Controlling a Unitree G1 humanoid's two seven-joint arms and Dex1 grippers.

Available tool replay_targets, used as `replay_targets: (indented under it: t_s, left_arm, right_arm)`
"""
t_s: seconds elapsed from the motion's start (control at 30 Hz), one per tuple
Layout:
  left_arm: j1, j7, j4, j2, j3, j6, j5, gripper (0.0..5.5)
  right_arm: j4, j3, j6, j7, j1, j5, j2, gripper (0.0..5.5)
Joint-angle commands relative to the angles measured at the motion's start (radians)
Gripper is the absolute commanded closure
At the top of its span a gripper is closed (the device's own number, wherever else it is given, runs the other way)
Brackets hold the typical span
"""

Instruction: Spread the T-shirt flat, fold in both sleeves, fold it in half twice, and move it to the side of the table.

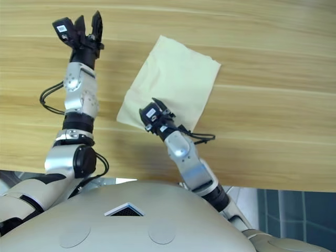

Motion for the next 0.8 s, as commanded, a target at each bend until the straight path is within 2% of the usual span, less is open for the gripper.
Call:
replay_targets:
  t_s: [0.03,0.17,0.3,0.4,0.67,0.8]
  left_arm:
    - [-0.032,0.018,-0.05,0.002,0.016,0.035,-0.021,2.57]
    - [-0.019,0.014,-0.107,0.022,0.016,0.07,-0.021,2.57]
    - [-0.013,0.023,-0.117,0.05,0.029,0.091,-0.014,2.57]
    - [-0.009,0.029,-0.118,0.058,0.036,0.095,-0.017,2.57]
    - [0.053,-0.01,-0.137,0.076,0.023,0.107,-0.002,2.57]
    - [0.13,-0.162,-0.214,0.134,-0.021,0.017,0.013,2.57]
  right_arm:
    - [0.048,-0.058,-0.051,-0.027,0.066,0.01,-0.013,2.75]
    - [0.051,-0.132,-0.087,-0.018,0.125,0.017,-0.061,2.75]
    - [-0.024,-0.24,-0.08,0.031,0.19,0.025,-0.15,2.75]
    - [-0.078,-0.277,-0.06,0.063,0.197,0.028,-0.172,2.75]
    - [-0.171,-0.241,-0.041,0.113,0.149,0.001,-0.17,2.75]
    - [-0.293,-0.206,-0.084,0.154,0.078,0.0,-0.166,2.75]
